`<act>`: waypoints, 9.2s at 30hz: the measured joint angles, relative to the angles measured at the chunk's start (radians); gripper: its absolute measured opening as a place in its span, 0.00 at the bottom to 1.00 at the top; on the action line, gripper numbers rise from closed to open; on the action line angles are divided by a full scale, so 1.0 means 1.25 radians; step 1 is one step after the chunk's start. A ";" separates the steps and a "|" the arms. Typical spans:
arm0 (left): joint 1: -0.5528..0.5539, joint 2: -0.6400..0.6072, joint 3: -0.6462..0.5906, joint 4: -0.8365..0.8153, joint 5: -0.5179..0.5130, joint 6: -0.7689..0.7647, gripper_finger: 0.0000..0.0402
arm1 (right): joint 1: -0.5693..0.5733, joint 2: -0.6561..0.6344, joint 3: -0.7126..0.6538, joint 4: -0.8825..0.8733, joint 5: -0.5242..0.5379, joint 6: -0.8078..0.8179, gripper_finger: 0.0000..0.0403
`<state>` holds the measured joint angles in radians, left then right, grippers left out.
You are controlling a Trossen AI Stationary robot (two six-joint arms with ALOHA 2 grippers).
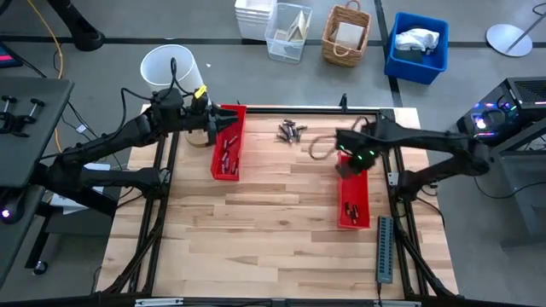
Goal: Sort batteries
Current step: Put the black battery into the bottom red bin
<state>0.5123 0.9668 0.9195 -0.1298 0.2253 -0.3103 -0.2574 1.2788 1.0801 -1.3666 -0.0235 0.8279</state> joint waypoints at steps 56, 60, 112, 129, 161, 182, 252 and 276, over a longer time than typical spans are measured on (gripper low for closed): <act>0.061 0.026 0.000 0.123 0.043 -0.170 0.34 | -0.254 0.729 0.500 0.314 0.139 -0.227 0.58; 0.061 0.026 0.000 0.123 0.043 -0.170 0.34 | -0.254 0.729 0.500 0.346 0.142 -0.176 0.54; 0.061 0.026 0.000 0.121 0.147 -0.147 0.34 | -0.178 0.613 0.444 0.323 0.071 -0.146 0.08; 0.061 0.026 0.000 0.124 0.147 -0.121 0.34 | 0.067 0.251 0.191 0.019 0.089 0.052 0.08; 0.061 0.025 0.000 0.127 0.120 -0.126 0.34 | -0.202 0.301 0.262 0.475 -0.004 -0.388 0.54; 0.061 0.026 0.000 0.125 0.120 -0.156 0.34 | -0.349 0.855 0.683 0.205 -0.018 -1.128 0.54; 0.061 0.025 0.000 0.121 0.124 -0.105 0.34 | -0.118 0.200 0.204 0.493 0.089 -0.264 0.51; 0.061 0.027 0.000 0.120 0.114 -0.102 0.34 | -0.288 0.783 0.627 0.320 0.015 -0.711 0.44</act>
<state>0.5885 1.0011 0.9195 0.0208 0.3683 -0.4373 -0.6170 2.2578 1.8641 -0.9668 -0.0052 -0.0612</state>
